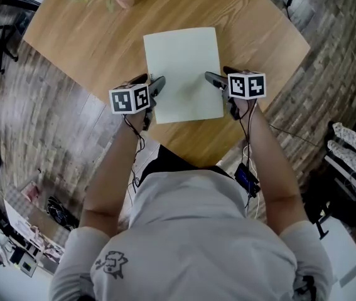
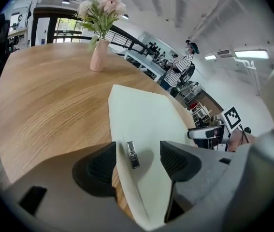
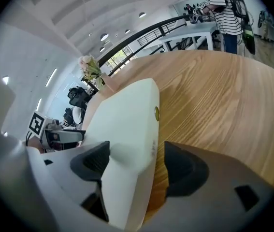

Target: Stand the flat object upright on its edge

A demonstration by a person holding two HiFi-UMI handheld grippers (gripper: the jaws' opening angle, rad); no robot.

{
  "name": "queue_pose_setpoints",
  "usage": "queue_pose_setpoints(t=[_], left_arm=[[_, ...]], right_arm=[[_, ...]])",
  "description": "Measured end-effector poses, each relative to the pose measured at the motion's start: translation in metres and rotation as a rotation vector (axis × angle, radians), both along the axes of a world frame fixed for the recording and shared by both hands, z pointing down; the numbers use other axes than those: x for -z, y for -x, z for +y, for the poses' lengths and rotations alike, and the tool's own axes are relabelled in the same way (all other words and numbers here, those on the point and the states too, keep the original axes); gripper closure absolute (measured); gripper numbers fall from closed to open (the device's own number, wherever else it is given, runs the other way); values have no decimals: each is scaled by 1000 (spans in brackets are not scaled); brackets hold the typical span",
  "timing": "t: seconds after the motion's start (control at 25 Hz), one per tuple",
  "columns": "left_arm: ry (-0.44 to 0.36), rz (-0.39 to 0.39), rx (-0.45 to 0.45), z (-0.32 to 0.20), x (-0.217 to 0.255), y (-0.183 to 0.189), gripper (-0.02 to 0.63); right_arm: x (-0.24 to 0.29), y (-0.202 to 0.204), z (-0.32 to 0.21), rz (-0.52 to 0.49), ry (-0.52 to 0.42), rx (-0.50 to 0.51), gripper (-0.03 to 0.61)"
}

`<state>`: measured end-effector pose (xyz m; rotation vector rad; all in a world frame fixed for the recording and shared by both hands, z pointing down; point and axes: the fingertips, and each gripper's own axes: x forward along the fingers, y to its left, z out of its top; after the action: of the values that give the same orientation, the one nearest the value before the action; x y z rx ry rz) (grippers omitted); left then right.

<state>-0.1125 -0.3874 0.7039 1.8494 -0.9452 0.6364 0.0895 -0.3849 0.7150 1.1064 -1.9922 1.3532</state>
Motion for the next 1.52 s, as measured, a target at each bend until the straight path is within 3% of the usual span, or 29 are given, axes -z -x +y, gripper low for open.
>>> queue_pose_setpoints(t=[0.2, 0.72, 1.12, 1.52], left_arm=[[33, -15, -37, 3, -11, -4, 339], [-38, -133, -101, 9, 0, -8, 351], [-241, -278, -151, 31, 72, -10, 353], [-487, -277, -57, 37, 136, -7, 354]], right_arm=[[-6, 7, 3, -36, 41, 23, 278], [9, 10, 9, 89, -15, 59, 302], [72, 10, 32, 118, -176, 96, 305], [130, 16, 37, 193, -449, 103, 307]])
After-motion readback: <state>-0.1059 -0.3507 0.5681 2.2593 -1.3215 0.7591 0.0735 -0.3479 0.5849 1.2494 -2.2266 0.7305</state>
